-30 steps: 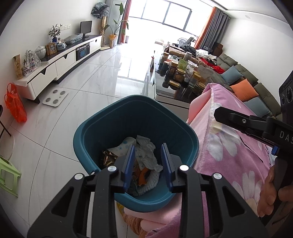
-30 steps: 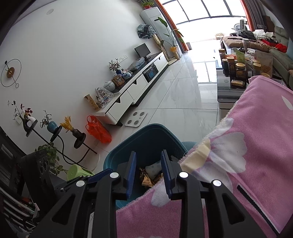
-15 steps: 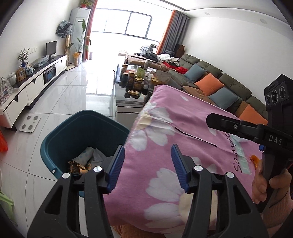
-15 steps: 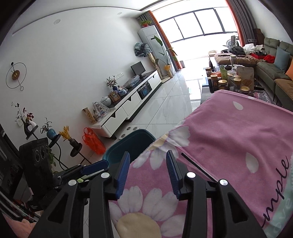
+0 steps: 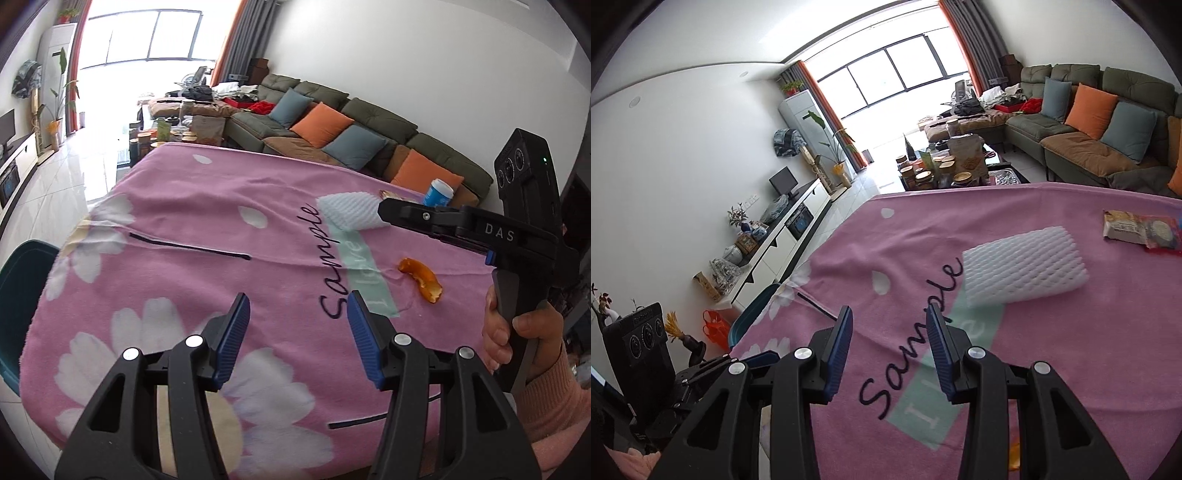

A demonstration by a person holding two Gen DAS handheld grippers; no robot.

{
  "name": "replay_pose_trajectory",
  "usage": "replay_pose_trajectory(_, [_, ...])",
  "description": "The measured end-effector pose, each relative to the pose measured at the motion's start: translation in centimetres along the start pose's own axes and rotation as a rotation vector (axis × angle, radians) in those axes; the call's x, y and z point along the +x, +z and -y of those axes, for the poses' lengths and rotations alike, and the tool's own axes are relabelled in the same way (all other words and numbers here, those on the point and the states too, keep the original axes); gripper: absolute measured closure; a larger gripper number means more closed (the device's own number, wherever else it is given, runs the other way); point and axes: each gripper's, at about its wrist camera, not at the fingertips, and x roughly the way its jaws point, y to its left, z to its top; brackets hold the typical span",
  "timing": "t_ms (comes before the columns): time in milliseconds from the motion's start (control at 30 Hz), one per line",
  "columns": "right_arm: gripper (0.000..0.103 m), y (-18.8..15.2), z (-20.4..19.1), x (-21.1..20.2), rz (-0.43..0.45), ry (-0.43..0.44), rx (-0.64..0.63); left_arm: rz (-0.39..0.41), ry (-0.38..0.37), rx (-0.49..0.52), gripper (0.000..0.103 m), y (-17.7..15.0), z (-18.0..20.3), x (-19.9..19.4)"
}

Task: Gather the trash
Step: 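Move both tools back over the remaining peel and foam net, then grasp the second orange peel with the left tool while the right tool grasps the white foam net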

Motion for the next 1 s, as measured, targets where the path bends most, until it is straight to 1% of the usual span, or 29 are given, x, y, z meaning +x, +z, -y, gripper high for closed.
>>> replay_pose_trajectory(167, [0.064, 0.2, 3.7, -2.0, 0.046, -0.054, 0.047, -0.059, -0.089, 0.079, 0.048, 0.3, 5.1, 3.7])
replay_pose_trajectory(300, [0.064, 0.3, 5.3, -2.5, 0.062, -0.069, 0.068, -0.101, -0.122, 0.125, 0.048, 0.5, 8.9, 6.6])
replay_pose_trajectory(467, [0.064, 0.0, 6.9, -3.0, 0.062, -0.076, 0.085, -0.152, -0.177, 0.158, 0.049, 0.8, 12.1, 9.2])
replay_pose_trajectory(533, [0.064, -0.1, 7.5, -3.0, 0.062, -0.075, 0.096, -0.171, -0.198, 0.167, 0.050, 0.8, 13.0, 10.1])
replay_pose_trajectory(633, [0.064, 0.0, 8.6, -3.2, 0.065, -0.073, 0.109, -0.205, -0.213, 0.172, 0.053, 0.9, 14.1, 11.6])
replay_pose_trajectory(733, [0.064, 0.1, 9.2, -3.1, 0.064, -0.073, 0.117, -0.232, -0.215, 0.167, 0.059, 0.8, 14.7, 13.0])
replay_pose_trajectory(800, [0.063, 0.1, 9.5, -2.9, 0.061, -0.069, 0.124, -0.251, -0.213, 0.156, 0.067, 0.9, 14.8, 13.9])
replay_pose_trajectory(867, [0.063, 0.1, 9.8, -2.7, 0.056, -0.071, 0.129, -0.259, -0.211, 0.138, 0.070, 0.9, 14.5, 14.3])
replay_pose_trajectory(967, [0.063, 0.1, 10.1, -2.2, 0.045, -0.070, 0.133, -0.266, -0.224, 0.114, 0.072, 1.2, 14.3, 14.9])
replay_pose_trajectory(1000, [0.063, 0.2, 10.3, -2.0, 0.041, -0.071, 0.133, -0.270, -0.227, 0.111, 0.074, 1.2, 14.3, 15.1])
